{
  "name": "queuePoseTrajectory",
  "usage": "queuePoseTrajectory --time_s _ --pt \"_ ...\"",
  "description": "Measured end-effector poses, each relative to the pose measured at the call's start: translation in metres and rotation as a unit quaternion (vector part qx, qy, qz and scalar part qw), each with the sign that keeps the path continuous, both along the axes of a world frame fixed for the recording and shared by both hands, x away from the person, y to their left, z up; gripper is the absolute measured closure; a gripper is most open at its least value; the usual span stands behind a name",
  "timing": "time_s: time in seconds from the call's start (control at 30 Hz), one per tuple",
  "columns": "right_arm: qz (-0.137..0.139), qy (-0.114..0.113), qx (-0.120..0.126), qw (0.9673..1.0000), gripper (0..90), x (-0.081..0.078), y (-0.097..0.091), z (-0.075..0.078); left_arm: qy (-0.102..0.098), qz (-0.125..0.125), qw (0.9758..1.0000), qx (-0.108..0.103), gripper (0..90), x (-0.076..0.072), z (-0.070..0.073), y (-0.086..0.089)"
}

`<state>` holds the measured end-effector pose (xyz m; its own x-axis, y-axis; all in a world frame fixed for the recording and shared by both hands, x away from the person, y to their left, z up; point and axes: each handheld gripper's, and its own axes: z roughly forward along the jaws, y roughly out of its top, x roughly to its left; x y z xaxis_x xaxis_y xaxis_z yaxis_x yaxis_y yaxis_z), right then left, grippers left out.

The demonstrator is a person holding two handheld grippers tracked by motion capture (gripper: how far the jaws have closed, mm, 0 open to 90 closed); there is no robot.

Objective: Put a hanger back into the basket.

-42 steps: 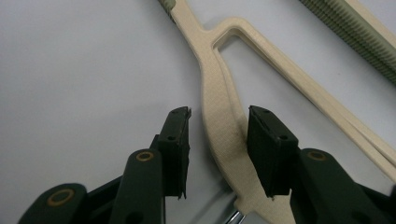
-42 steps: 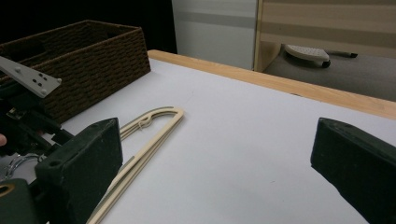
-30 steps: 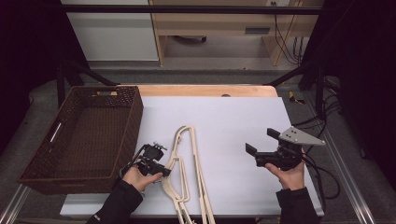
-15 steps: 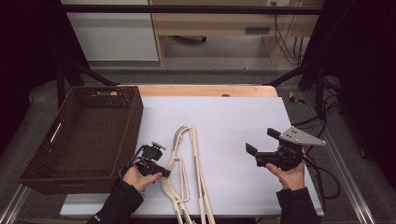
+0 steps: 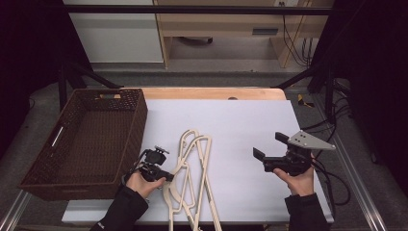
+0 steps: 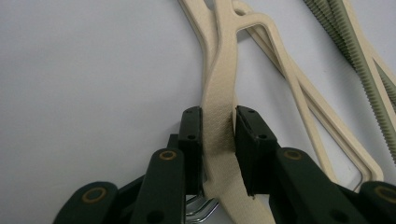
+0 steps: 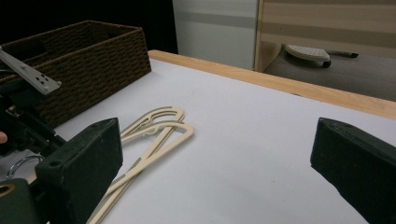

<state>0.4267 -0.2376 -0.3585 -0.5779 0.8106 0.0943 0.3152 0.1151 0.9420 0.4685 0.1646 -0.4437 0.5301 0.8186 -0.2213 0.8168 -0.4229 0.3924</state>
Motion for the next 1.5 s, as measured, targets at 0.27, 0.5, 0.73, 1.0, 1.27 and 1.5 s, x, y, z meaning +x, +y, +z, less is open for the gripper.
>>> queuePoseTrajectory --time_s 0.27,0.5,0.73,1.0,1.27,1.5 --pt "0.000 0.000 0.001 1.0000 2.6 0.000 0.000 0.000 -0.039 -0.007 0.9991 -0.013 74.3 -0.005 0.016 0.004" --pt "0.001 0.000 0.001 1.0000 2.6 0.000 0.000 0.000 -0.033 -0.015 0.9994 0.000 74.2 -0.002 0.011 0.001" --pt "0.001 0.002 0.000 1.0000 2.6 0.000 0.001 -0.001 -0.036 -0.024 0.9989 0.021 73.6 0.000 0.005 -0.003" --pt "0.000 0.001 0.002 1.0000 2.6 0.000 0.001 0.000 -0.041 -0.024 0.9982 0.037 72.8 0.002 0.000 -0.002" --pt "-0.001 0.001 0.002 1.0000 2.6 0.000 0.001 0.000 -0.062 -0.032 0.9951 0.070 71.0 0.002 -0.003 -0.007" --pt "0.000 0.001 0.002 1.0000 2.6 0.000 0.001 0.000 -0.056 -0.037 0.9938 0.088 68.4 0.003 -0.006 -0.007"
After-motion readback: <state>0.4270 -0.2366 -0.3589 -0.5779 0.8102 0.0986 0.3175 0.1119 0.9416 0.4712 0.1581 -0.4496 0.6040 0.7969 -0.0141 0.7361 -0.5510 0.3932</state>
